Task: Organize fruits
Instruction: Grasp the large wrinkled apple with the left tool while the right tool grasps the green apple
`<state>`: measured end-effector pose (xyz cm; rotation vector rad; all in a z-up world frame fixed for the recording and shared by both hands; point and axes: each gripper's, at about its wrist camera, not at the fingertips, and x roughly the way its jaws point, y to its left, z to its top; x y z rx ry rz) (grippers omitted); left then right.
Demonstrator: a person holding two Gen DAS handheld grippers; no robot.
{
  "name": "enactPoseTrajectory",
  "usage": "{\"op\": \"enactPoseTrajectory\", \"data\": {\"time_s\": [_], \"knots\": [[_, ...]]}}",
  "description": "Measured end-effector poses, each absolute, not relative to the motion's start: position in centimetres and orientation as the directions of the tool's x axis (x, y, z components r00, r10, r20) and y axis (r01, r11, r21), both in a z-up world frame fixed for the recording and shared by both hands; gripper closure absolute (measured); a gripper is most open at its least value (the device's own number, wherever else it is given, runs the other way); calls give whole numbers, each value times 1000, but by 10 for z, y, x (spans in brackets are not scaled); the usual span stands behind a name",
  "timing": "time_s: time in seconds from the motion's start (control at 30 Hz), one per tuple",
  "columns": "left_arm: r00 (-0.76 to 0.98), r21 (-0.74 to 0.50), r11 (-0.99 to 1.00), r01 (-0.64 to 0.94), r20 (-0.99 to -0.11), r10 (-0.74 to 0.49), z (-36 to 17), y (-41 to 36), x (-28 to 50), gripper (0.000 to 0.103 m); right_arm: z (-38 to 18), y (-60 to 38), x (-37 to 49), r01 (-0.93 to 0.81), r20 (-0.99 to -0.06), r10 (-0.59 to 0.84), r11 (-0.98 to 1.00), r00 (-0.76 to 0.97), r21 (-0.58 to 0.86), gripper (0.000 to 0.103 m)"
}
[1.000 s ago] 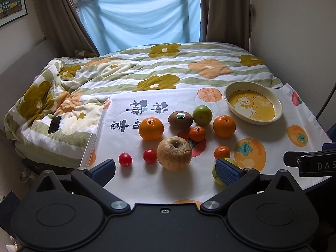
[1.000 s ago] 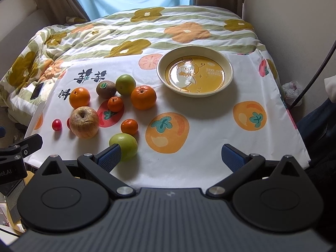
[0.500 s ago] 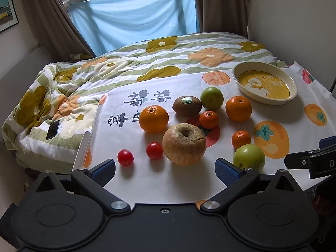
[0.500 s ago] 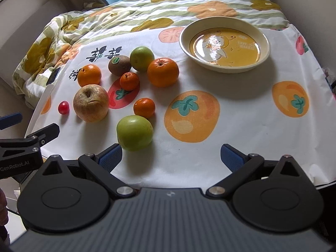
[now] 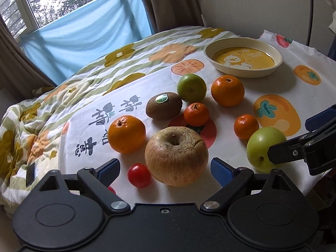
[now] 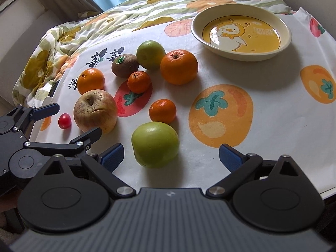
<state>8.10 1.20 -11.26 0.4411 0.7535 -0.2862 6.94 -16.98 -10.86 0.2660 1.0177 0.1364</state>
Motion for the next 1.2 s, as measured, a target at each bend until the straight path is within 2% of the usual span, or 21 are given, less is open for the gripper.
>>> {"op": "enactPoseTrajectory", "data": {"time_s": [0.17,0.37,0.47,0.93,1.03,1.07,1.2], "knots": [[688,296,835,464,-714,-130,-122,8,91,9,-114,-158,75,42,-831,225,958,508,284,0],[679,292,821,490,-718,-150,-128,5,101,15,-118,-154,81,62,-843,208,960,496,274,0],[666,272,819,505,-726,-170,-129,5,102,23,-121,-154,84,71,-853,207,960,479,273,5],[665,273,810,519,-724,-182,-128,9,95,24,-126,-153,85,111,-857,240,940,456,323,19],[665,275,807,523,-724,-184,-128,11,92,24,-126,-150,87,103,-855,235,943,463,315,25],[663,274,807,524,-725,-184,-128,11,92,24,-126,-149,87,96,-853,239,944,465,317,31],[657,267,811,521,-732,-181,-127,13,90,24,-123,-145,88,76,-854,224,953,469,292,32]]}}
